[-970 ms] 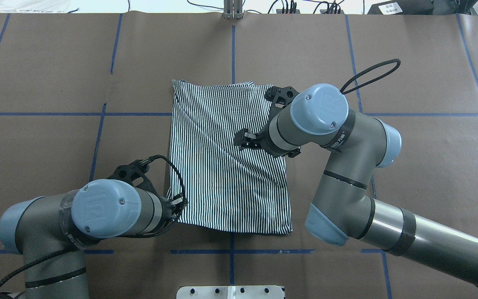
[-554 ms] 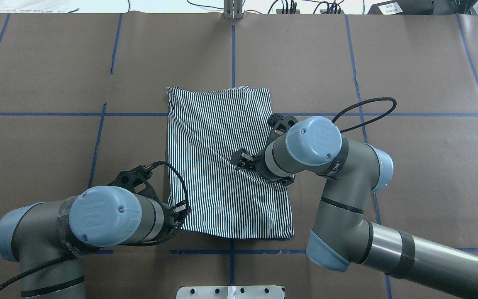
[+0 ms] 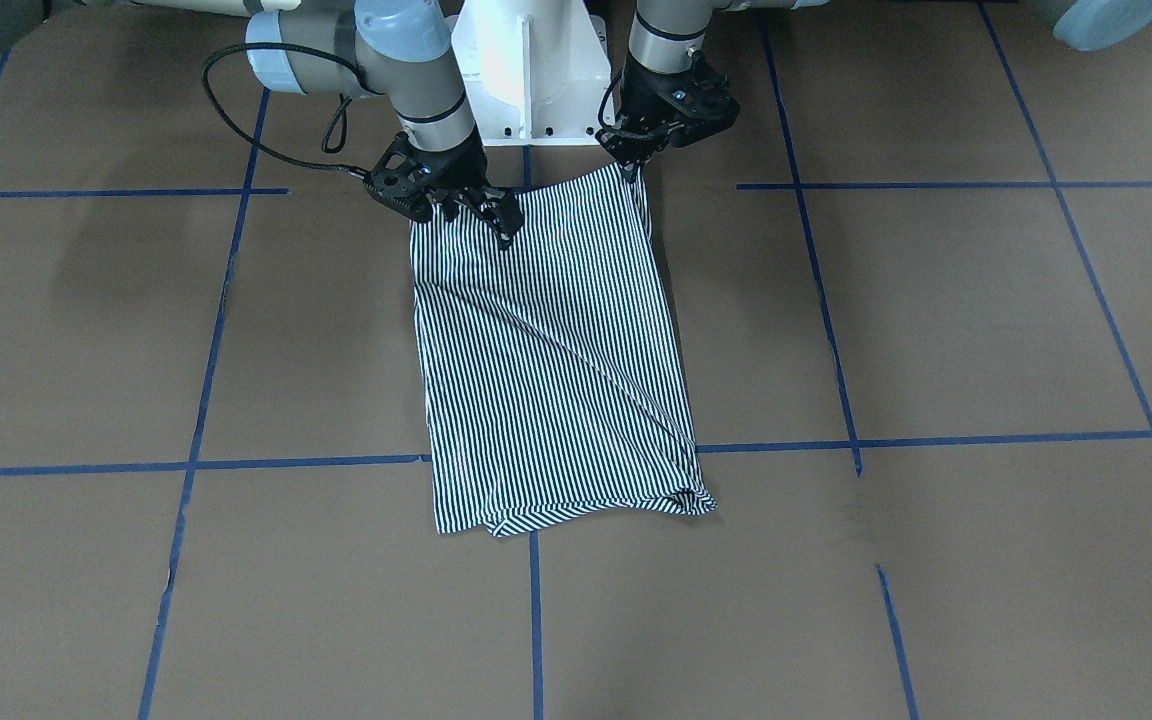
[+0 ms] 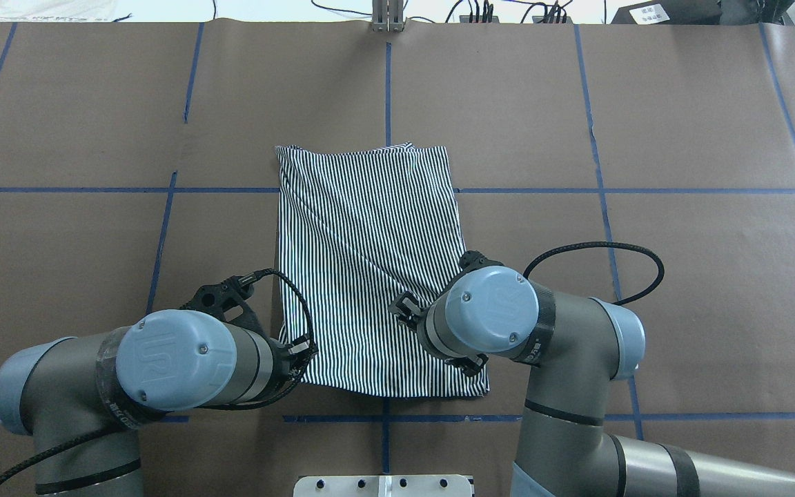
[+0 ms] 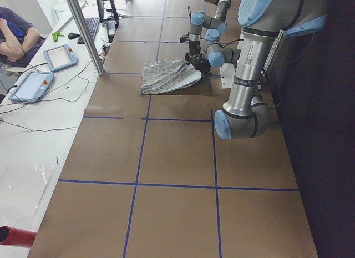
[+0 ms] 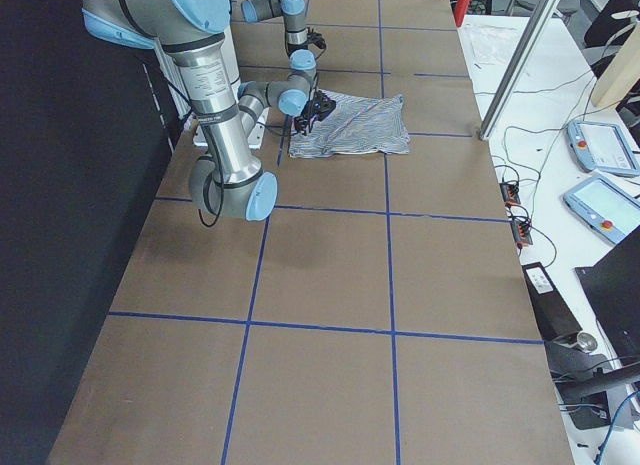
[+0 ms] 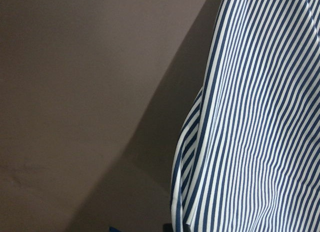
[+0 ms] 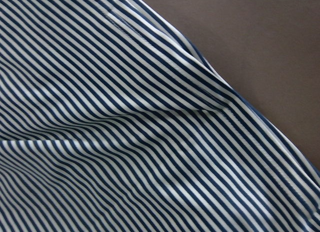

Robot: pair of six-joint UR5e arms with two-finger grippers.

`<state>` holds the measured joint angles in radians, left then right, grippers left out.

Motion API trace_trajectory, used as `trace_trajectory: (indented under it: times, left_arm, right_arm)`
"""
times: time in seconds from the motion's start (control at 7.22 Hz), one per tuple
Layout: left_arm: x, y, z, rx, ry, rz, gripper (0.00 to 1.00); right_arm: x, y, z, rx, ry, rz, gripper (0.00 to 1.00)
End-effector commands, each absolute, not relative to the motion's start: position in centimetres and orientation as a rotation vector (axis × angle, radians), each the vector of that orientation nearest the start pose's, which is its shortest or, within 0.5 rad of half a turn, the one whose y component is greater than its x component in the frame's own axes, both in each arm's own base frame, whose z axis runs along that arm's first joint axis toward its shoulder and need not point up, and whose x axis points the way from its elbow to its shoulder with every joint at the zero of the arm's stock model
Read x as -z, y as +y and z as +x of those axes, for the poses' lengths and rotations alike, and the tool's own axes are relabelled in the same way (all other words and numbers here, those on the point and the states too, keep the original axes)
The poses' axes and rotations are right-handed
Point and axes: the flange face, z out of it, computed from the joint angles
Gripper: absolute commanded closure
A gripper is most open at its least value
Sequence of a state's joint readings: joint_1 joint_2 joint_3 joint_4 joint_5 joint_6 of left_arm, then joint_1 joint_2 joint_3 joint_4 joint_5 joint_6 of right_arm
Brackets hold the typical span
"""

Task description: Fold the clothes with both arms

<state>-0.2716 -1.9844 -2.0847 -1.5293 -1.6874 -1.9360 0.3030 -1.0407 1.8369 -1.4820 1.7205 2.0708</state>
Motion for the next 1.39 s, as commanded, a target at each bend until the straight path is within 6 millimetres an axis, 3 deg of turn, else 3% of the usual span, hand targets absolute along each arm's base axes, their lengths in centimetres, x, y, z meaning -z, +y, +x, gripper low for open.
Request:
trace_trajectory:
  times: [0.0, 0.28, 1.25]
  left_arm:
    - [-22.3, -26.4, 49.3, 0.542, 0.891, -0.152, 1.0]
    - [-22.4, -26.4, 49.4, 0.541, 0.89, -0.154, 1.0]
    - [-22.1, -26.3, 49.4, 0.538, 0.897, -0.156, 1.0]
  right_arm:
    - [-23.8, -26.6, -57.7, -0.745, -0.807, -0.238, 0.0]
    - [-23.9, -25.7, -58.5, -0.76, -0.797, -0.242, 0.0]
    - [-26.3, -26.8, -59.5, -0.782, -0.745, -0.221, 0.0]
